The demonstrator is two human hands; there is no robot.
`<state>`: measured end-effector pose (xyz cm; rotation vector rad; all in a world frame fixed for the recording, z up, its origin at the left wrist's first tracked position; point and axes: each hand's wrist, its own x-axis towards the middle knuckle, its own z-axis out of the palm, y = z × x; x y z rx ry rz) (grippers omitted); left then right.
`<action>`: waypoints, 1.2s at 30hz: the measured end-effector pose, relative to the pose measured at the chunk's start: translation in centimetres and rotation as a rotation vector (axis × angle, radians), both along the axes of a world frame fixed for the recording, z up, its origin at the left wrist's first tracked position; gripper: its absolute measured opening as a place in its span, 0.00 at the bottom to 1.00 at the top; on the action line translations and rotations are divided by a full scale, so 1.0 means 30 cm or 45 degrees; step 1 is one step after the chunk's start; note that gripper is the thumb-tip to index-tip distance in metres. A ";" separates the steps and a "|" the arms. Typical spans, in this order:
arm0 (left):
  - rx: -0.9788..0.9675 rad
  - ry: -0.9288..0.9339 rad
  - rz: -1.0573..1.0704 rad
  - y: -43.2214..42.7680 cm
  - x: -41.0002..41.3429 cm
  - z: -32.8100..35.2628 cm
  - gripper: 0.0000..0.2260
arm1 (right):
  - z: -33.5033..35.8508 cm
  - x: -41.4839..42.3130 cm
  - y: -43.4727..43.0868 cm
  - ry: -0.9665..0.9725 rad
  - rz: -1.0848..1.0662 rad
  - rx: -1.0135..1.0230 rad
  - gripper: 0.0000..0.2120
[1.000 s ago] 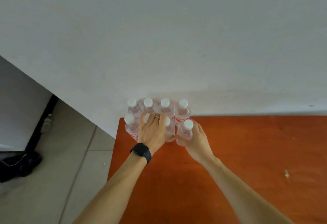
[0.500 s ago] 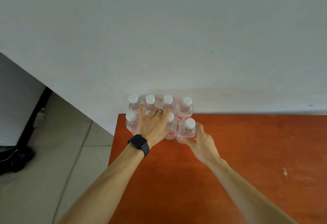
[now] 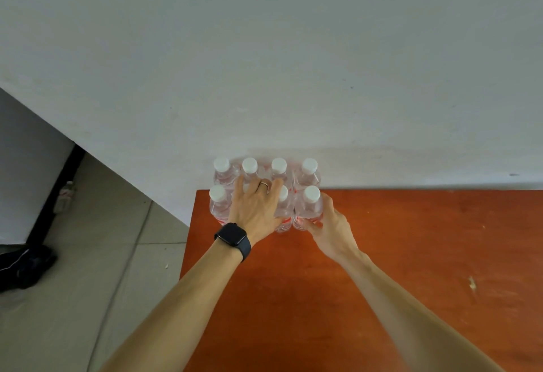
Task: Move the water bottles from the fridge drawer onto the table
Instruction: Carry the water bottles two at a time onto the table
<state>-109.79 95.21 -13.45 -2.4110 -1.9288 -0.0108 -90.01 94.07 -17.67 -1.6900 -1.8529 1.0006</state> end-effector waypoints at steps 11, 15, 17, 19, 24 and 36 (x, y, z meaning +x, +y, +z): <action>-0.075 0.046 0.005 -0.013 0.012 0.041 0.43 | 0.030 -0.001 -0.002 -0.053 -0.012 -0.065 0.39; -0.061 0.044 0.004 -0.029 0.015 0.072 0.39 | 0.057 0.006 -0.022 -0.059 -0.039 -0.113 0.42; -0.033 0.017 -0.001 -0.043 0.022 0.092 0.35 | 0.080 0.022 -0.048 -0.104 -0.026 -0.115 0.38; 0.009 -0.040 -0.021 -0.065 0.043 0.117 0.30 | 0.112 0.055 -0.083 -0.151 -0.023 -0.130 0.36; 0.037 -0.184 -0.168 -0.127 0.184 0.184 0.25 | 0.227 0.234 -0.235 -0.287 -0.051 0.006 0.24; -0.171 -0.231 -0.856 -0.432 1.103 0.309 0.19 | 0.541 1.053 -0.970 -0.673 -0.763 0.149 0.14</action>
